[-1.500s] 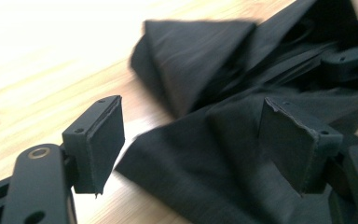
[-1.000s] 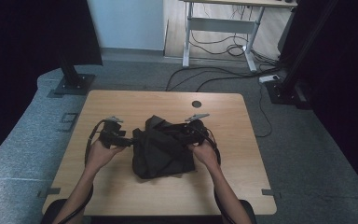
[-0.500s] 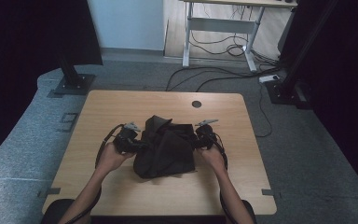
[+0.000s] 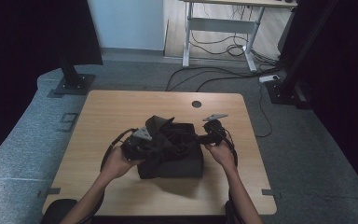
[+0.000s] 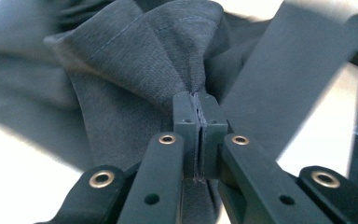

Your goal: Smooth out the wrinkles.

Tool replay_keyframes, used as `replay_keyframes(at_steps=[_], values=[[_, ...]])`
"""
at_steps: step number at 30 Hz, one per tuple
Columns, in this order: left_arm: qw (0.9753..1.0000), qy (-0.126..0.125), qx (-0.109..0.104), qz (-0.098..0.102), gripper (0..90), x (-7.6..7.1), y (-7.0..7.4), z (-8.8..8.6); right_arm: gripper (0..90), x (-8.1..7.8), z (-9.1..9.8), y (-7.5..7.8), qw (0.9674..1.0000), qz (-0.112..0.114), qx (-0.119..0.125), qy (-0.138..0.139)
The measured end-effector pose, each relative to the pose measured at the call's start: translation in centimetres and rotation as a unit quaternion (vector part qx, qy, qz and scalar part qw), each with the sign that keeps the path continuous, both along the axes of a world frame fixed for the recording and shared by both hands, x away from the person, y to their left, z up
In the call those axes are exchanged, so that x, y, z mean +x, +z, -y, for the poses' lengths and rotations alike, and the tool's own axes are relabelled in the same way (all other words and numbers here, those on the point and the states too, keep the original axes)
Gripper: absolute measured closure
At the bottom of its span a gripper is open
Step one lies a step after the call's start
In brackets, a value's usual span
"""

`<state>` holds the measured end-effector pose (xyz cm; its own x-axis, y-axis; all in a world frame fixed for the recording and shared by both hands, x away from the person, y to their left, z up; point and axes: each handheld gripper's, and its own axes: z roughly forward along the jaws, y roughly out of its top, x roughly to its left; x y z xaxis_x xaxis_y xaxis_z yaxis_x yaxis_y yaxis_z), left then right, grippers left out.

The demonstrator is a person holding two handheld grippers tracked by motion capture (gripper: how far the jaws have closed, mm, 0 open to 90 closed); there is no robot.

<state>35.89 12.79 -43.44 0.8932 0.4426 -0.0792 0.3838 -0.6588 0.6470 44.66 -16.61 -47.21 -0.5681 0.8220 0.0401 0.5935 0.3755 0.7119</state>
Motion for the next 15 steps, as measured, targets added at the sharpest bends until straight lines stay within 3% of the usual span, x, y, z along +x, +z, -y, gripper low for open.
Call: replay_keyframes(at_steps=[4,7,11,15], values=[[0.999,-0.044,0.012,-0.004,84.6,-1.7,-0.5,1.8,28.3,0.0,0.6,0.1,1.0,0.001,-0.003,-0.005],[0.9988,-0.048,-0.008,0.003,67.8,-1.8,0.6,1.4,28.2,0.0,0.9,-0.1,1.0,-0.003,-0.004,-0.006],[0.999,-0.008,-0.036,0.024,47.6,-0.2,3.2,-0.8,27.7,-0.1,1.2,-0.3,0.9999,-0.007,-0.004,-0.009],[0.9958,0.069,-0.034,0.048,35.5,2.9,3.4,-2.7,27.3,-0.1,1.3,-0.3,0.9999,-0.005,-0.002,-0.012]])
